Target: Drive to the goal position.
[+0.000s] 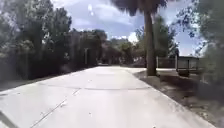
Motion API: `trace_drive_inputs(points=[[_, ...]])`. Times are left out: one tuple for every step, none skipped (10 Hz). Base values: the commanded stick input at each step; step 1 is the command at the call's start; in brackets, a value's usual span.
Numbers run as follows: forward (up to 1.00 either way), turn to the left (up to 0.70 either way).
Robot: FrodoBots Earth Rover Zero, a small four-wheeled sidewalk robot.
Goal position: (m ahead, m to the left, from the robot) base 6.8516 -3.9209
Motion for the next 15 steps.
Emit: trace_drive_inputs(points=[[0.85, 0.00], [0.85, 0.00], [0.85, 0.00], [0.85, 0.00], [0.85, 0.00], [0.85, 0.00], [0.85, 0.00], [0.85, 0.00], [0.85, 0.00], [0.85, 0.00], [0.85, 0.00], [0.85, 0.00], [0.85, 0.00], [0.85, 0.00], [0.85, 0.00]])
